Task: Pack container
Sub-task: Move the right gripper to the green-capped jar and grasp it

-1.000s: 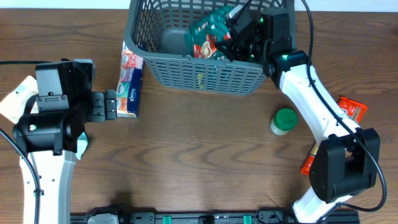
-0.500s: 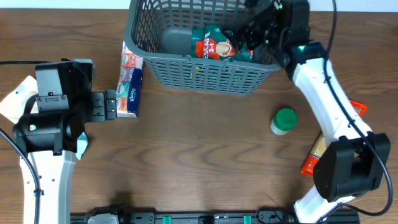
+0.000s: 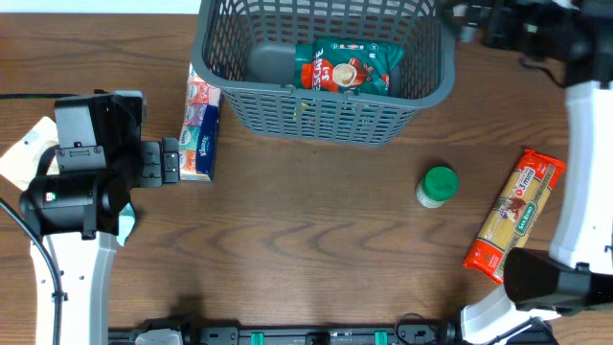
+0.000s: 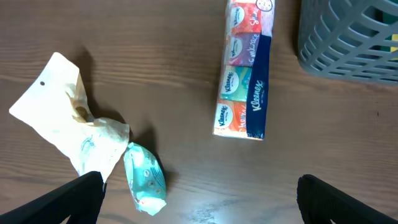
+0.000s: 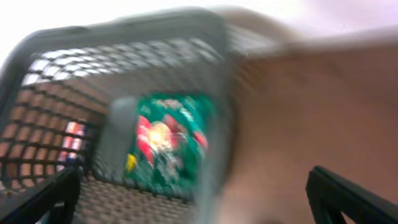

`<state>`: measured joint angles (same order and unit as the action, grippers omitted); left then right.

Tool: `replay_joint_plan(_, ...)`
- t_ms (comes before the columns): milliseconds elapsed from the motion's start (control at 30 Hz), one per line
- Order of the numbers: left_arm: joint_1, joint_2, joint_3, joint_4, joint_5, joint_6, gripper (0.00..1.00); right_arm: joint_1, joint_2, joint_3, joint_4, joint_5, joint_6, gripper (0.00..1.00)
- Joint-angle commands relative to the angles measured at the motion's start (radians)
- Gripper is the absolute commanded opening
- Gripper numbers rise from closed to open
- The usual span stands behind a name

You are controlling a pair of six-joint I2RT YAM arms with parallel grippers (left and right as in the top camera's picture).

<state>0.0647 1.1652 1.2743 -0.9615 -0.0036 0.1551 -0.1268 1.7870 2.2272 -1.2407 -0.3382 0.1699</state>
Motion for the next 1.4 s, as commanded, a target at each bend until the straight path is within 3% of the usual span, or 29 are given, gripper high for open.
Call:
replay_joint_plan(0, 0.004, 0.004, 0.017, -0.001, 0.003, 0.006, 0.99, -0.08, -0.009, 0.044, -0.145, 0.073, 0.118, 0.99)
replay_joint_plan(200, 0.004, 0.004, 0.017, 0.0, 0.003, 0.006, 0.99, -0.158, -0.009, 0.045, -0.456, 0.109, 0.075, 0.99)
replay_joint_plan(333, 0.004, 0.004, 0.017, 0.008, 0.003, 0.006, 0.99, -0.145, -0.05, -0.018, -0.458, 0.095, 0.034, 0.99)
replay_joint_plan(600, 0.004, 0.004, 0.017, 0.01, 0.003, 0.006, 0.99, -0.093, -0.176, -0.309, -0.45, 0.163, 0.035, 0.99)
replay_joint_plan(933, 0.004, 0.004, 0.017, 0.022, 0.003, 0.006, 0.98, -0.01, -0.277, -0.762, -0.129, 0.146, -0.008, 0.99)
replay_joint_plan(1367, 0.004, 0.004, 0.017, 0.02, 0.003, 0.006, 0.99, 0.075, -0.277, -1.126, 0.296, 0.155, 0.006, 0.99)
